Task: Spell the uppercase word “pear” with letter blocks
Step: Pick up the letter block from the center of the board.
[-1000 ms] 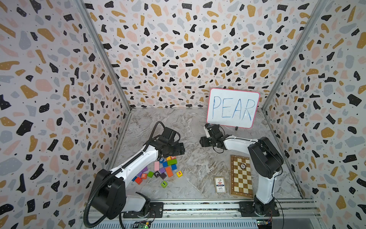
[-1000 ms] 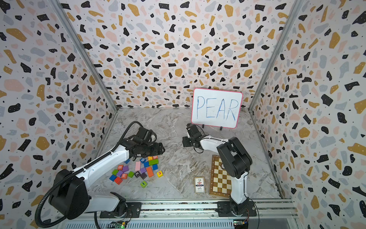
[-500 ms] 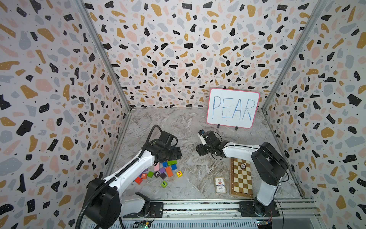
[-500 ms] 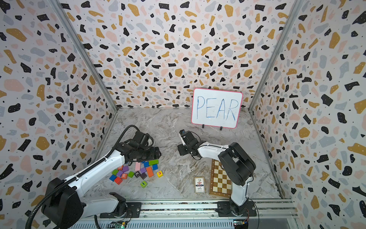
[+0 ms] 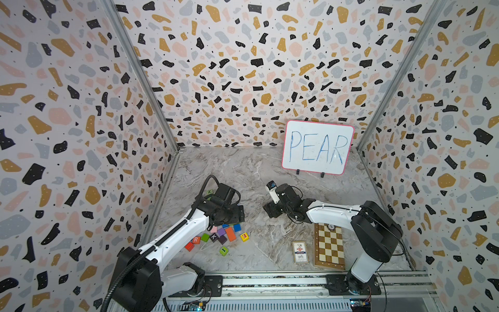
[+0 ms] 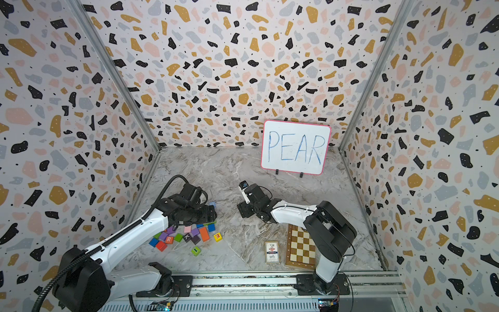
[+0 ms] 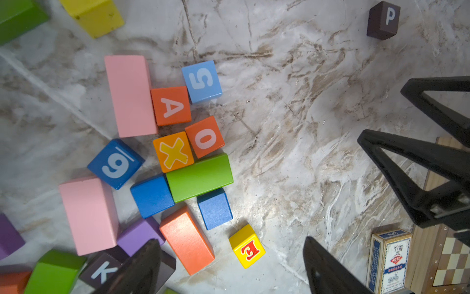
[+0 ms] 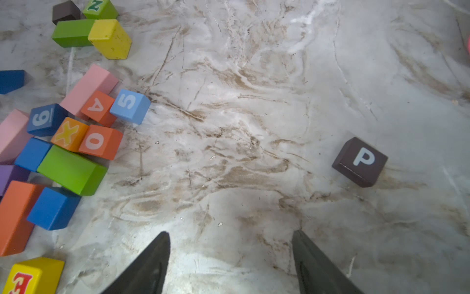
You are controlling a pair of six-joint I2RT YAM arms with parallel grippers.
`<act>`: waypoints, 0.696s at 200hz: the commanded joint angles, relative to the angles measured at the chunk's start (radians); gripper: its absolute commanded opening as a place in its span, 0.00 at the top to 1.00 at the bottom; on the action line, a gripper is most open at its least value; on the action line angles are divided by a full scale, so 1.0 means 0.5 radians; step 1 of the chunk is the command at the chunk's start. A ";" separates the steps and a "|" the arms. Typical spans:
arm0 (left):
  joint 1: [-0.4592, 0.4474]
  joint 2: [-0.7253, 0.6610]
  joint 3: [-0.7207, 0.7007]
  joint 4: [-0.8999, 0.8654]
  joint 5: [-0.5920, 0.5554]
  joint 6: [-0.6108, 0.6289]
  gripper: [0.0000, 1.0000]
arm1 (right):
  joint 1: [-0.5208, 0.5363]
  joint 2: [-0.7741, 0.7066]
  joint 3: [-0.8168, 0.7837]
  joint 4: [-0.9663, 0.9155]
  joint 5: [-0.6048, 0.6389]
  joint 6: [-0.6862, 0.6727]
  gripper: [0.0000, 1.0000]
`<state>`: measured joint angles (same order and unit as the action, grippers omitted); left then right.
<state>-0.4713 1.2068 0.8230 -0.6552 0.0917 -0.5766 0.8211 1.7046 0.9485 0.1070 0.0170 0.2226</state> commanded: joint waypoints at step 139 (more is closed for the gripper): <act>-0.012 -0.804 -0.582 -0.158 0.307 -0.479 0.16 | 0.728 -0.244 -0.378 0.254 0.116 -0.016 0.15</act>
<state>-0.4732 0.8440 0.5747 -0.7128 0.2096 -0.7589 1.1320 1.5833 0.7597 0.1646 0.0563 0.2226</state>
